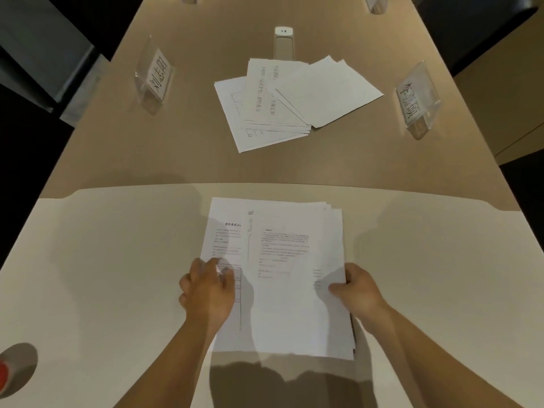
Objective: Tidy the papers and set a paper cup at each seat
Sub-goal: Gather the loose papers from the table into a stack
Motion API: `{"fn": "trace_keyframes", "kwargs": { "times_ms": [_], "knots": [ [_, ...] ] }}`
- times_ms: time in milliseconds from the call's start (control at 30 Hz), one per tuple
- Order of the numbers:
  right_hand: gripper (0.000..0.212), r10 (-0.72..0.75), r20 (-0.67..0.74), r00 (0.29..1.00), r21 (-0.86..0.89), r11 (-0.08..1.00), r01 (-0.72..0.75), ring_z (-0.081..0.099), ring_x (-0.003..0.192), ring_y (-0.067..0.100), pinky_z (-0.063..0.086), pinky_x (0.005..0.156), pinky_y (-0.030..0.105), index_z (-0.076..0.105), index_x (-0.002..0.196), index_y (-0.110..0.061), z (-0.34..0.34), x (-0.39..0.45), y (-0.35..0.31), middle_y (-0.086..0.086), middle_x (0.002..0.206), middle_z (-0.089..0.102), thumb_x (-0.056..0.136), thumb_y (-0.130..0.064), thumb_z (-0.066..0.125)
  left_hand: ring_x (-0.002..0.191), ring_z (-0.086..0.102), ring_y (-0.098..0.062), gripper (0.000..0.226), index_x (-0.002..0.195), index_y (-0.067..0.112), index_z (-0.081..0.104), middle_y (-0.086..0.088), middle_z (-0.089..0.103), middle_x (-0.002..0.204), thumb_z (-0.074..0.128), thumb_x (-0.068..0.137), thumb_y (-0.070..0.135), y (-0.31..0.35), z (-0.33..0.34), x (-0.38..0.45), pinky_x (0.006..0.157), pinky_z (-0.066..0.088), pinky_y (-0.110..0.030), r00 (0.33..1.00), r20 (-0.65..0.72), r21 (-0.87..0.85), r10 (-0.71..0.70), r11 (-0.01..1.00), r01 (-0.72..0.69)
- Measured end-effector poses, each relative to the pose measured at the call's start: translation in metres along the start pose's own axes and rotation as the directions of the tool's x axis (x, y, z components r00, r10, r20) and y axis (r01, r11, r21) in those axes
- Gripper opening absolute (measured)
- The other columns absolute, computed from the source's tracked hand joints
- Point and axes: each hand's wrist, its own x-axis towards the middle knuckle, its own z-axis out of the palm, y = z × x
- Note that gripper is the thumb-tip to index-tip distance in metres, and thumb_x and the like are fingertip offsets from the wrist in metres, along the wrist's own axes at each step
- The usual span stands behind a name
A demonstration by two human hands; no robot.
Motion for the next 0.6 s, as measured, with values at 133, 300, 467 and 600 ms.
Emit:
{"fn": "trace_keyframes", "kwargs": {
  "times_ms": [133,300,467,600],
  "knots": [
    [0.026,0.009,-0.118,0.993,-0.134,0.991,-0.025,0.066,0.088,0.027,0.06,0.077,0.038,0.062,0.105,-0.014,0.021,0.008,-0.006,0.012,0.115,0.058,0.079,-0.017,0.062,0.139,0.025,-0.032,0.044,0.14,0.024,0.044,-0.003,0.028,0.158,0.045,0.098,0.038,0.001,0.006,-0.007,0.106,0.033,-0.049,0.997,0.047,0.058,0.064,0.996,-0.066],
    [0.044,0.013,-0.085,0.996,-0.01,1.0,-0.014,0.065,0.094,0.027,0.056,0.079,0.035,0.053,0.119,-0.012,0.039,0.004,-0.026,0.008,0.114,0.06,0.079,-0.019,0.068,0.141,0.025,-0.029,0.048,0.144,0.022,0.041,0.0,0.031,0.158,0.047,0.097,0.031,0.005,0.012,-0.013,0.111,0.033,-0.044,0.988,0.104,-0.054,0.117,0.992,-0.112],
    [0.033,0.101,-0.035,0.994,0.07,0.993,-0.099,0.069,0.087,0.026,0.059,0.083,0.042,0.065,0.105,-0.015,0.04,0.003,-0.029,0.004,0.096,0.071,0.073,-0.02,0.065,0.137,0.038,-0.023,0.049,0.142,0.018,0.043,0.0,0.043,0.148,0.055,0.095,0.019,0.013,0.012,-0.022,0.112,0.034,-0.034,0.982,0.128,-0.27,0.138,0.958,-0.099],
    [0.024,-0.063,-0.044,0.997,0.007,0.998,0.063,0.065,0.082,0.02,0.053,0.067,0.027,0.06,0.099,-0.02,0.033,-0.01,-0.026,-0.001,0.093,0.067,0.086,-0.002,0.052,0.126,0.052,-0.021,0.048,0.141,0.015,0.044,-0.002,0.044,0.146,0.057,0.094,0.013,0.012,0.009,-0.021,0.109,0.043,-0.032,0.975,0.175,-0.346,0.14,0.936,-0.072]
  ]
}}
